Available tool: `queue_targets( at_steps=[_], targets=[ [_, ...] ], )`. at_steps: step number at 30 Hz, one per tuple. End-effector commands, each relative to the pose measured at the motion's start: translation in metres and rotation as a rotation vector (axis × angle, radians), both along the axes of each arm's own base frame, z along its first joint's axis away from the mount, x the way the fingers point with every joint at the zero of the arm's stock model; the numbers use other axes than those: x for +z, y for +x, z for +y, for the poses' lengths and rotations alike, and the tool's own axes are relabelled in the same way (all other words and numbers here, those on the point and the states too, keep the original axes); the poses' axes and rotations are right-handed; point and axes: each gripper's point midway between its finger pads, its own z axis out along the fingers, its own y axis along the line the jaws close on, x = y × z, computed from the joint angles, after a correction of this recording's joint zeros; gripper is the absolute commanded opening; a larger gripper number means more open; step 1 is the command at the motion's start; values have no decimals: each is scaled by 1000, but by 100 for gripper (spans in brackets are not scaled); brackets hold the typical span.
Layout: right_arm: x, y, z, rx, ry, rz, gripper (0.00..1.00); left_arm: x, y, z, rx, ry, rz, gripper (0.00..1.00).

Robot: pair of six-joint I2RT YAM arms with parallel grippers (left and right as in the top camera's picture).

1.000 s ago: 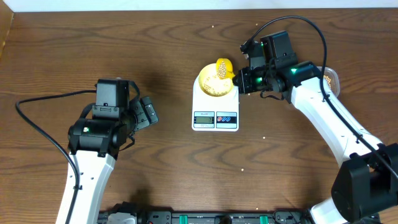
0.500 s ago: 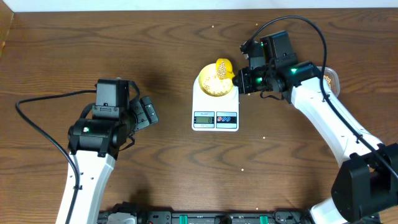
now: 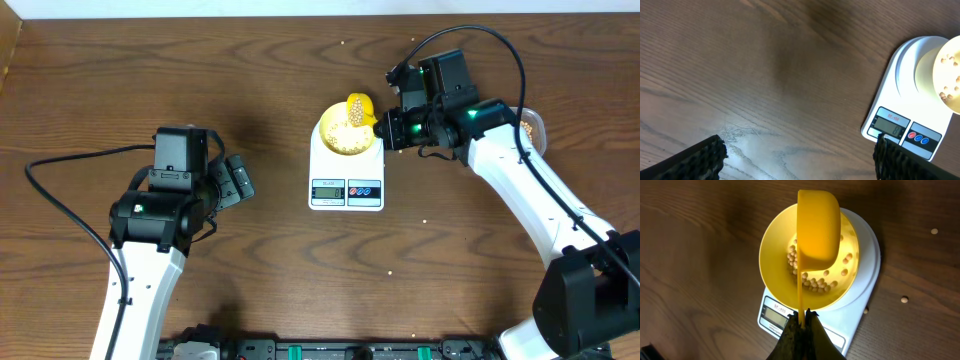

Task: Scoop item into bowl and weigh 50g on scale
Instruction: 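Tilt the scoop to pour soybeans into the yellow bowl, right gripper, then hold the scoop inverted over the bowl to empty remaining beans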

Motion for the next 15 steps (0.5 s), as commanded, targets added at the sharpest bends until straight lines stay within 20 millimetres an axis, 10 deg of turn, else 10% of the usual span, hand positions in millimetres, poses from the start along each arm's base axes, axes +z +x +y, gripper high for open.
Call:
queue_targets(
  at_steps=[1, 15],
  targets=[
    [8, -1, 4, 21, 15, -22, 1, 4, 2, 4, 16, 14, -8, 96],
    [11, 2, 6, 21, 21, -41, 1, 3, 2, 4, 15, 13, -8, 96]
  ],
)
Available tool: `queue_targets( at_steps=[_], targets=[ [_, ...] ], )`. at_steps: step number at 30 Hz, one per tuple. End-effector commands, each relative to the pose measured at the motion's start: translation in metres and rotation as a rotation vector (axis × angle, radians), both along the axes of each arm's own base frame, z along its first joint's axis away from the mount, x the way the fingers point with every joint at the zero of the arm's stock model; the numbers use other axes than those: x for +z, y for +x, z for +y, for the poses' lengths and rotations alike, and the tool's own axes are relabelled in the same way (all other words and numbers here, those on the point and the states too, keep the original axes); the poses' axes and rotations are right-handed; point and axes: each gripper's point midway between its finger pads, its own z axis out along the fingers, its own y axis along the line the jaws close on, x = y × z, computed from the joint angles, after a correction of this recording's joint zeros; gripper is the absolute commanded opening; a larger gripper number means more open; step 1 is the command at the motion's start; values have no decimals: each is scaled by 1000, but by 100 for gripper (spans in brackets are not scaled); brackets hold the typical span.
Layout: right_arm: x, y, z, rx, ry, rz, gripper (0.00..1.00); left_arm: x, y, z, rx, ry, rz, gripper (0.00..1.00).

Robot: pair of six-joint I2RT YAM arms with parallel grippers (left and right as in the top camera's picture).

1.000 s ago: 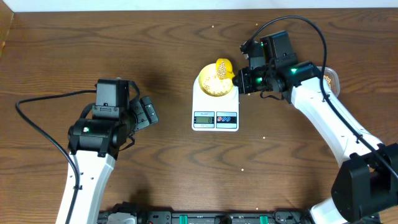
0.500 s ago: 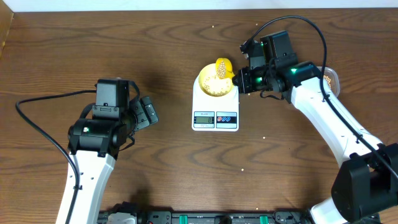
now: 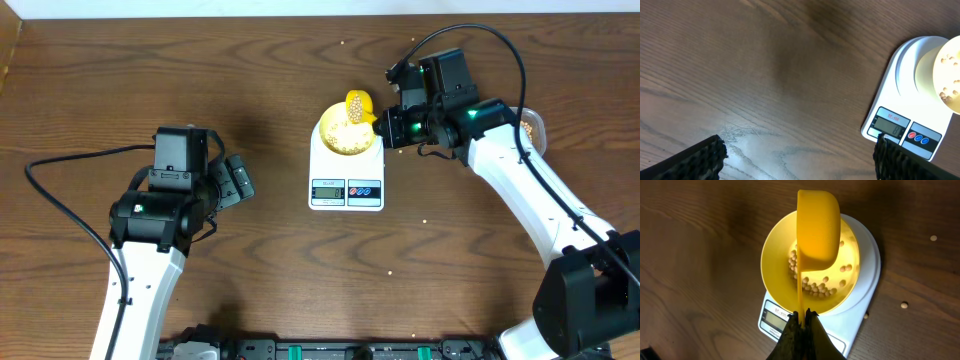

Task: Scoop item into bowl and weigh 50g on scale
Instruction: 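Hold the scoop inverted over the bowl to empty remaining beans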

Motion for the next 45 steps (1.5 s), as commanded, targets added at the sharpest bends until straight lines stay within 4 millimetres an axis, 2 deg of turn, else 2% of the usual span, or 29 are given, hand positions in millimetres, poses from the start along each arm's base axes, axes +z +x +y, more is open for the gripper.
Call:
queue_targets(
  at_steps=[1, 23, 38, 45],
  targets=[
    [8, -2, 4, 21, 14, -21, 1, 4, 2, 4, 16, 14, -8, 96],
    [7, -4, 4, 77, -15, -50, 1, 4, 2, 4, 16, 14, -8, 96],
    [-5, -20, -3, 156, -80, -23, 1, 4, 2, 4, 16, 14, -8, 96],
    [-2, -19, 0, 181, -74, -45, 1, 4, 2, 4, 16, 14, -8, 96]
  ],
)
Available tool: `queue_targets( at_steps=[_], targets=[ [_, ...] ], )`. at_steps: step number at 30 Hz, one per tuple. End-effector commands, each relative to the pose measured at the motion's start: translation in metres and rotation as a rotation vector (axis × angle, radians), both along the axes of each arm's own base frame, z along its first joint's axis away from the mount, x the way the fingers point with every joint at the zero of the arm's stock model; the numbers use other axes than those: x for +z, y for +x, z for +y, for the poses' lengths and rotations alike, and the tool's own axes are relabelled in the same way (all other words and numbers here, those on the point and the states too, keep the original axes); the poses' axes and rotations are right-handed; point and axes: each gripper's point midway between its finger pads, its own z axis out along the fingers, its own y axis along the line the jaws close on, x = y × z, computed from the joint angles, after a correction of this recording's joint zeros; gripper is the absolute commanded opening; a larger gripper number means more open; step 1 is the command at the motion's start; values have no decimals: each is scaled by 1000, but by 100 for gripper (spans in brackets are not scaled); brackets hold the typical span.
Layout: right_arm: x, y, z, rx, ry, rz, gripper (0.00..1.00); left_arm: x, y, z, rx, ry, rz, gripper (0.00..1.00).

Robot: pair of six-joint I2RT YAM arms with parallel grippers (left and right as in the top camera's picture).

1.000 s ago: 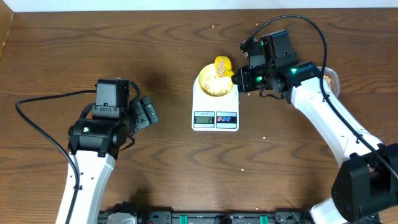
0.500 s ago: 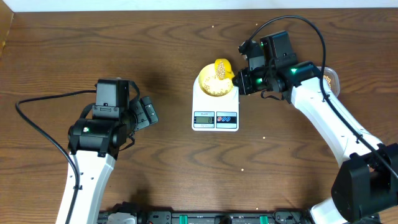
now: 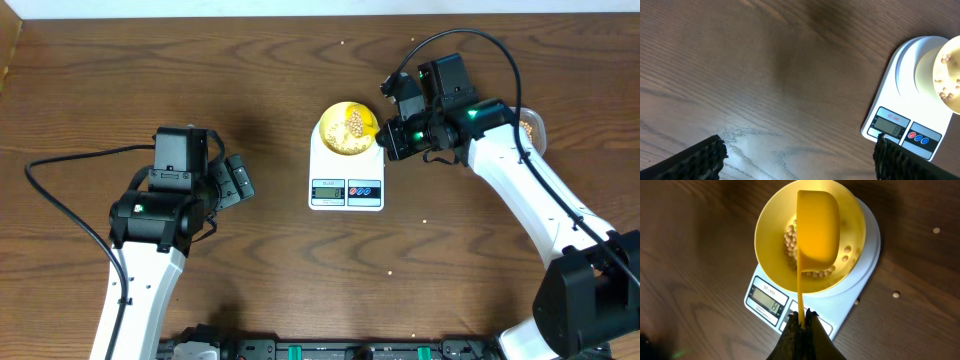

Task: Scoop item into bowl and weigh 50g on scale
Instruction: 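Hold the scoop inverted over the bowl to empty remaining beans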

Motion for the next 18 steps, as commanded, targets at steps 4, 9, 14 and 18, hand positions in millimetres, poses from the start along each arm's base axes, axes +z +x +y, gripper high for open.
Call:
queue_targets(
  at_steps=[4, 9, 14, 18],
  targets=[
    [10, -3, 7, 48, 27, -25, 1, 4, 2, 4, 16, 14, -9, 96],
    [9, -4, 6, 47, 24, -21, 1, 4, 2, 4, 16, 14, -9, 96],
    [9, -5, 6, 47, 23, -18, 1, 4, 2, 5, 16, 14, -9, 96],
    [9, -4, 6, 54, 19, -26, 1, 4, 2, 4, 16, 14, -9, 96]
  ],
)
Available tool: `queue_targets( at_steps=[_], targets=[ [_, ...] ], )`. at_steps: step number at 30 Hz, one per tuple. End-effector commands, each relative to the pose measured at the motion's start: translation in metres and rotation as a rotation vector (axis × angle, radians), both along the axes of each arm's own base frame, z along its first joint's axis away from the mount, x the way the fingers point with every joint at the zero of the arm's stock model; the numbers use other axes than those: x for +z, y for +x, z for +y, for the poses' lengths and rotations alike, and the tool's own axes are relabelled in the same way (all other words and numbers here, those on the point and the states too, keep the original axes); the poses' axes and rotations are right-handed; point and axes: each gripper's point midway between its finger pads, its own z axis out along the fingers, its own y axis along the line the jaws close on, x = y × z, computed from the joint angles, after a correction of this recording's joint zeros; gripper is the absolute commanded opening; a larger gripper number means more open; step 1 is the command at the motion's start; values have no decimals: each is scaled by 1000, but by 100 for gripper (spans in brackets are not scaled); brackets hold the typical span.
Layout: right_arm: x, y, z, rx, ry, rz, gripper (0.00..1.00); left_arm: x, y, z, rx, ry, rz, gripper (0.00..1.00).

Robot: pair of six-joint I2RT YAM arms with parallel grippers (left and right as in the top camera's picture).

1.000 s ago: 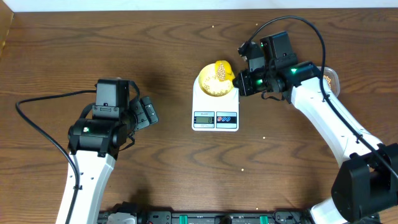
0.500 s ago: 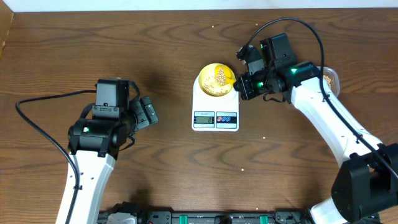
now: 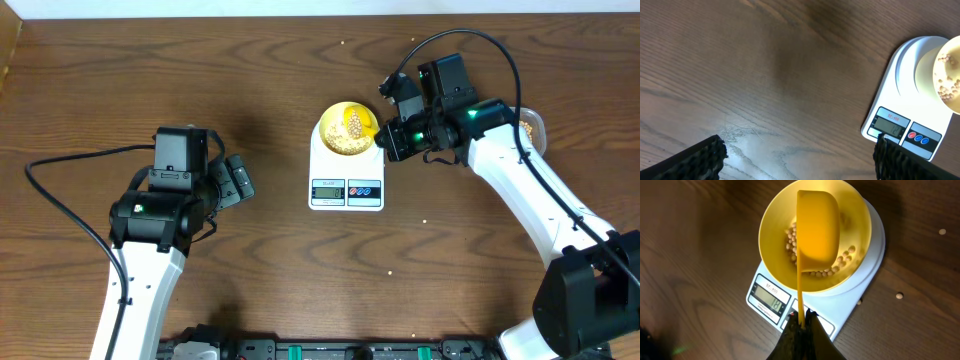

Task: Scoop item into bowl and weigh 50g on scale
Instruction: 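Hold the scoop inverted over the bowl to empty remaining beans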

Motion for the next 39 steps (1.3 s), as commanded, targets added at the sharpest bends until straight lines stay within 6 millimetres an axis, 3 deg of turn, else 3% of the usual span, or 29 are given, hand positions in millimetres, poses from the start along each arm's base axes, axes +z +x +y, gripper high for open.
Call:
queue_targets(
  at_steps=[1, 39],
  targets=[
    [8, -1, 3, 37, 8, -31, 1, 4, 2, 4, 16, 14, -8, 96],
    [3, 14, -13, 89, -143, -164, 1, 4, 2, 4, 16, 14, -8, 96]
  ],
)
